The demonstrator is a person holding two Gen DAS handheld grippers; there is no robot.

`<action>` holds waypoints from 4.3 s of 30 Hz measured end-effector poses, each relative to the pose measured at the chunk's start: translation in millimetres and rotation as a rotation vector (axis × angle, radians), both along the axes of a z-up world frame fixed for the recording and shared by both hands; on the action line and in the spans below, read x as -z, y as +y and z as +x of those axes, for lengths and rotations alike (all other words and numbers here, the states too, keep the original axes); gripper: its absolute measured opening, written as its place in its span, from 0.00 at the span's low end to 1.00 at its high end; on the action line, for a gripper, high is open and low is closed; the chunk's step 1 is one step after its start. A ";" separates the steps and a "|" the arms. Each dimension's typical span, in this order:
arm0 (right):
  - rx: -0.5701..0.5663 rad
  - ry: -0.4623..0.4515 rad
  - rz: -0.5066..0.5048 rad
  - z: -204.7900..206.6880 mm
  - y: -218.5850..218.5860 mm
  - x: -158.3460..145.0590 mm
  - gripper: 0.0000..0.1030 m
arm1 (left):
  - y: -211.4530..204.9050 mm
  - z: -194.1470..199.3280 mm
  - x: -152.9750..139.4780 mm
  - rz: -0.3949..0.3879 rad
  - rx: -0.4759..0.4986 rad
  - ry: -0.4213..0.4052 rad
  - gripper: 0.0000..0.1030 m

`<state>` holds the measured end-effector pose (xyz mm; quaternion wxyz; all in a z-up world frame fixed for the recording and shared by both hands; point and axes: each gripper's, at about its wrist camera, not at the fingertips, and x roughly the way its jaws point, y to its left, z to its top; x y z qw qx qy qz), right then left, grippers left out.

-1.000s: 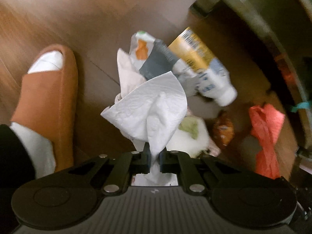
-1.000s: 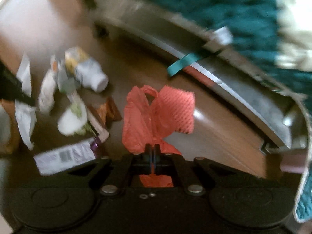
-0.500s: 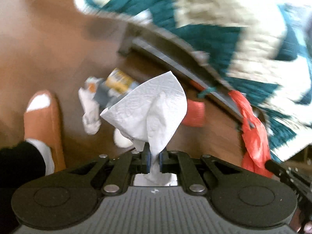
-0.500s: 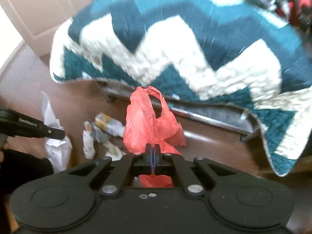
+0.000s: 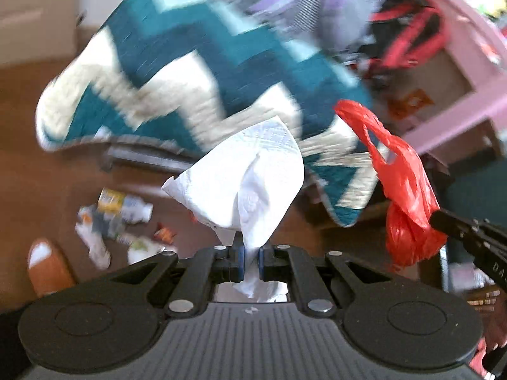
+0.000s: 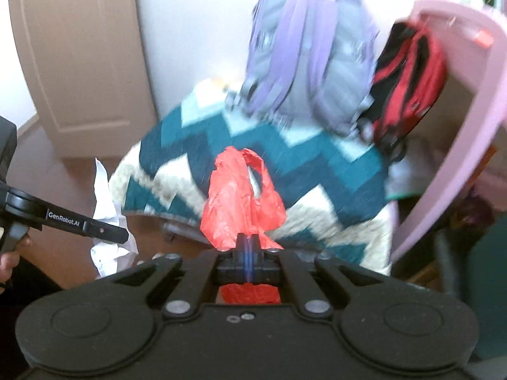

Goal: Collect trash
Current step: 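Carry tissue and red bag with both tools over the teal wastebasket, then open both grippers to drop tissue and red bag into the wastebasket, then move both tools back toward the bench and trash pile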

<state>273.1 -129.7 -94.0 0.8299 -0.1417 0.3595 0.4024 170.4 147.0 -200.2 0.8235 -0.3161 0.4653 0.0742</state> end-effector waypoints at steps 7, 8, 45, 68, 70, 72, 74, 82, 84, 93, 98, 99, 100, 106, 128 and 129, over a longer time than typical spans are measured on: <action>0.079 -0.163 0.074 -1.0 -54.6 -81.1 0.00 | -53.9 19.4 -96.6 0.142 0.136 -0.180 0.07; 0.091 -0.188 0.086 -0.4 -62.3 -92.4 0.00 | -60.9 24.3 -108.8 0.150 0.147 -0.202 0.07; 0.637 -0.215 -0.008 130.5 -309.3 -148.5 0.00 | -436.4 255.7 -288.2 0.268 0.733 -0.458 0.07; 0.613 -0.046 -0.063 156.2 -309.3 -115.2 0.20 | -462.5 296.9 -221.6 0.293 0.794 -0.273 0.08; 0.616 -0.051 -0.058 153.8 -310.1 -117.3 0.28 | -464.1 295.3 -223.4 0.309 0.796 -0.276 0.08; 0.617 -0.061 -0.051 150.7 -310.9 -120.4 0.33 | -463.8 293.2 -226.1 0.310 0.798 -0.281 0.08; 0.623 -0.065 -0.045 147.8 -312.4 -124.1 0.34 | -463.3 291.3 -229.1 0.313 0.797 -0.285 0.12; 0.628 -0.094 -0.046 128.1 -315.2 -140.7 0.45 | -455.9 276.7 -242.9 0.340 0.753 -0.318 0.62; 0.625 -0.104 -0.040 121.1 -314.9 -146.1 0.47 | -453.5 270.8 -248.2 0.340 0.748 -0.332 0.64; 0.580 -0.142 -0.004 82.6 -299.8 -171.7 0.51 | -432.7 231.5 -272.0 0.361 0.732 -0.380 0.70; 0.539 -0.163 0.009 58.8 -279.0 -184.9 0.53 | -407.7 203.8 -284.1 0.361 0.706 -0.399 0.70; 0.528 -0.167 0.014 54.1 -273.9 -187.2 0.54 | -401.9 198.0 -286.4 0.362 0.700 -0.404 0.70; 0.516 -0.170 0.019 49.3 -268.1 -189.4 0.54 | -395.1 191.8 -288.8 0.364 0.693 -0.408 0.70; 0.438 -0.181 0.040 22.0 -229.4 -194.9 0.55 | -344.6 155.2 -297.9 0.362 0.627 -0.427 0.74; 0.108 -0.111 0.149 -27.9 -65.4 -138.7 0.56 | -152.2 33.6 -252.1 0.421 0.343 -0.374 0.79; 0.094 -0.106 0.150 -28.9 -58.4 -134.3 0.56 | -144.4 29.6 -247.2 0.420 0.330 -0.367 0.79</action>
